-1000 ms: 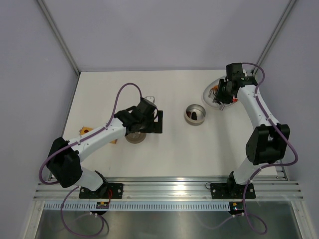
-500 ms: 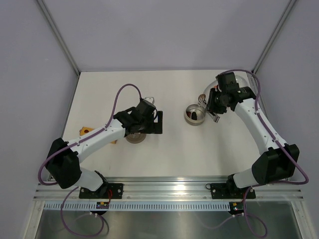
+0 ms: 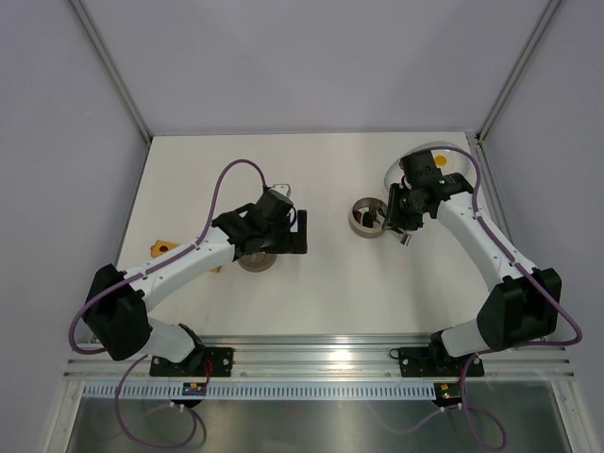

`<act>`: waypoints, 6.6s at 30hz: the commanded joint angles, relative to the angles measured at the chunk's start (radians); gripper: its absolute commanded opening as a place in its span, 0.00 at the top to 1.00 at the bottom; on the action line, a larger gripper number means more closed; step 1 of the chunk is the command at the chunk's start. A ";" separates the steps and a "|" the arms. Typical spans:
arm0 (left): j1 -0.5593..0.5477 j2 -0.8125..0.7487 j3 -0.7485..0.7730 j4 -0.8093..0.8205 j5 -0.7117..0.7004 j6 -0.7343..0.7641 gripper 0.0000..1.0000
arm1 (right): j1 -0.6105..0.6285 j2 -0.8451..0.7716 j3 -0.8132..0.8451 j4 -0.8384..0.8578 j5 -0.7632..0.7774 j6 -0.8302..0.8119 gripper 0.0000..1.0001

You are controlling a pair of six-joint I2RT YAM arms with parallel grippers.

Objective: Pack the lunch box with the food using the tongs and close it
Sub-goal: Place the fake food in the packing box, then place the clamp at the center of the board, then pick up the box lid from the center of the board.

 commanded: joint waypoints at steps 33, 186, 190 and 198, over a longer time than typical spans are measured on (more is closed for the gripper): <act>0.002 -0.025 0.089 -0.029 -0.023 0.013 0.01 | 0.009 -0.074 0.180 -0.061 0.028 -0.044 0.59; 0.285 0.210 0.214 -0.212 0.038 0.256 0.72 | 0.144 -0.339 -0.255 0.194 0.405 0.097 0.09; 0.256 0.185 0.269 -0.239 0.055 0.267 0.74 | 0.064 -0.258 -0.206 0.173 0.316 0.130 0.09; 0.194 0.189 0.353 -0.268 0.073 0.269 0.77 | -0.168 -0.025 -0.104 0.211 0.162 0.190 0.09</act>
